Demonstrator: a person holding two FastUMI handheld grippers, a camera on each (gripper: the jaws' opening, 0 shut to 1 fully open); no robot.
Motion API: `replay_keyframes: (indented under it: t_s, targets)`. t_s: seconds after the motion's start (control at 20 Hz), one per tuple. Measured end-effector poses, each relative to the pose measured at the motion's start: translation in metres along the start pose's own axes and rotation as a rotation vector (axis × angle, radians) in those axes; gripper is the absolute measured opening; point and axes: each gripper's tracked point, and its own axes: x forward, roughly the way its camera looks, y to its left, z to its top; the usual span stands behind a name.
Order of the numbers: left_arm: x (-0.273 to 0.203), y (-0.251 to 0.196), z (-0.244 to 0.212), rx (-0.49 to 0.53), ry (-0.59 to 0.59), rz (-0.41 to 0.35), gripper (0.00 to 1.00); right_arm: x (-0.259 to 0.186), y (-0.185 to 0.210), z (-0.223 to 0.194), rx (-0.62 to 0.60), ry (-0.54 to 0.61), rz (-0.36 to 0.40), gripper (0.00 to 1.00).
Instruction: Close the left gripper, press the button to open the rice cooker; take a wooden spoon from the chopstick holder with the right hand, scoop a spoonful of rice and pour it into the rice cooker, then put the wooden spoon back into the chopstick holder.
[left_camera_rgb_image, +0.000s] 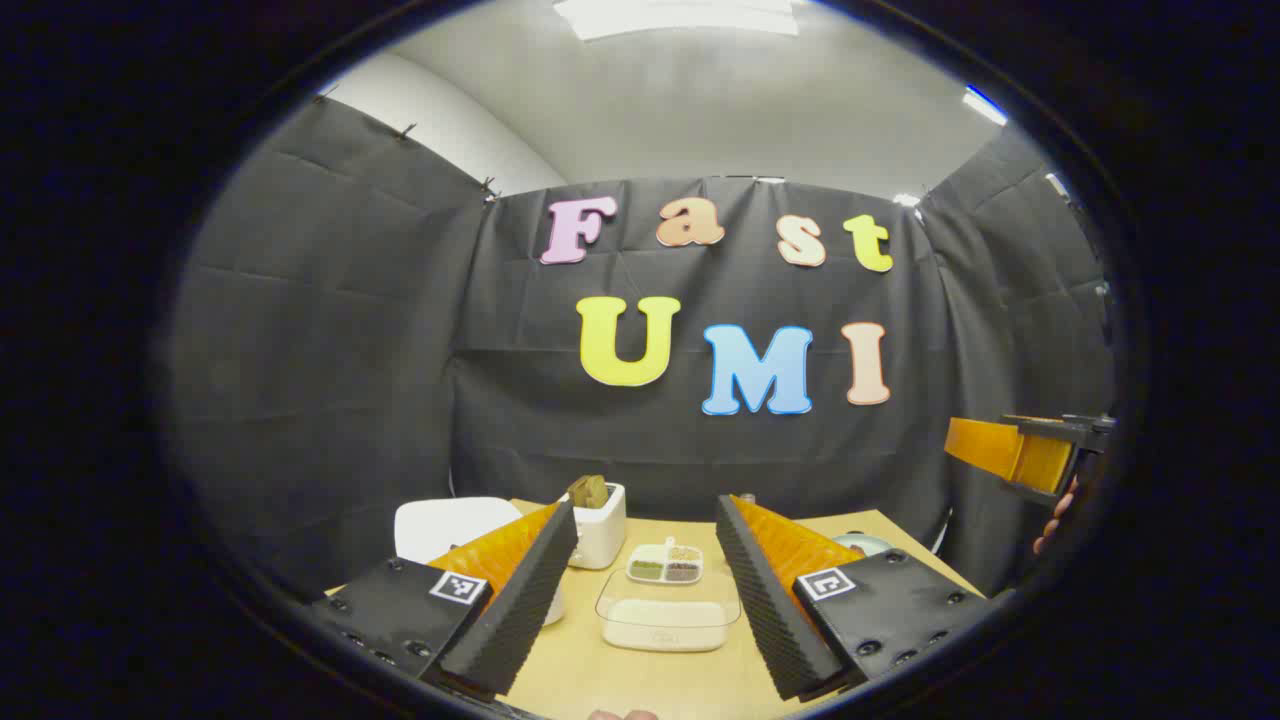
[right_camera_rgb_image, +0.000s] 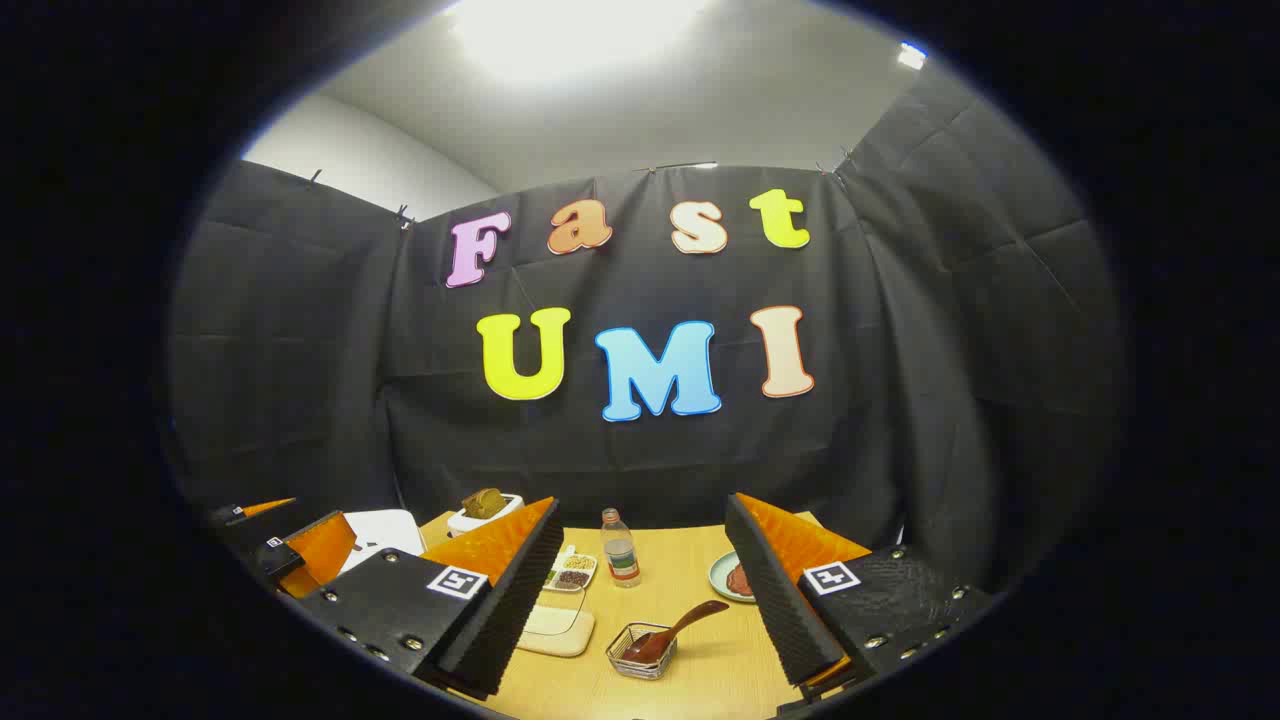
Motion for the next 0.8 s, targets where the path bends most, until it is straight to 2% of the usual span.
replay_keyframes:
  t_s: [0.05, 0.1, 0.2, 0.3, 0.35, 0.4, 0.5, 0.55, 0.6, 0.8]
  targets:
    - [0.001, 0.0, 0.002, 0.002, -0.004, -0.002, 0.97, -0.001, 0.002, 0.001, -0.007, -0.002, 0.005, 0.99]
    - [0.001, -0.001, 0.003, 0.009, -0.01, -0.006, 0.97, -0.001, 0.003, 0.002, -0.014, -0.006, 0.003, 0.96]
    - [0.001, -0.005, 0.003, 0.022, -0.011, -0.021, 0.96, -0.002, 0.01, 0.005, -0.017, -0.015, 0.018, 0.99]
    - [0.002, -0.011, 0.001, 0.021, -0.004, -0.042, 0.97, -0.003, 0.015, 0.005, -0.014, -0.02, 0.026, 0.96]
    - [0.001, -0.011, 0.004, 0.015, -0.01, -0.043, 0.95, -0.003, 0.015, 0.006, -0.021, -0.019, 0.026, 0.96]
    - [0.001, -0.008, 0.007, 0.014, -0.019, -0.04, 0.97, -0.002, 0.017, 0.007, -0.03, -0.021, 0.029, 0.99]
    - [0.002, -0.006, 0.009, 0.024, -0.03, -0.034, 0.97, -0.001, 0.017, 0.01, -0.047, -0.03, 0.029, 0.96]
    - [0.002, -0.007, 0.01, 0.027, -0.031, -0.034, 0.97, -0.001, 0.019, 0.01, -0.048, -0.032, 0.033, 0.99]
    - [0.002, -0.007, 0.01, 0.029, -0.033, -0.036, 0.96, -0.001, 0.021, 0.011, -0.046, -0.033, 0.042, 0.96]
    - [0.001, -0.008, 0.019, 0.103, -0.053, -0.027, 0.96, -0.001, 0.021, 0.009, -0.043, -0.029, 0.054, 0.99]
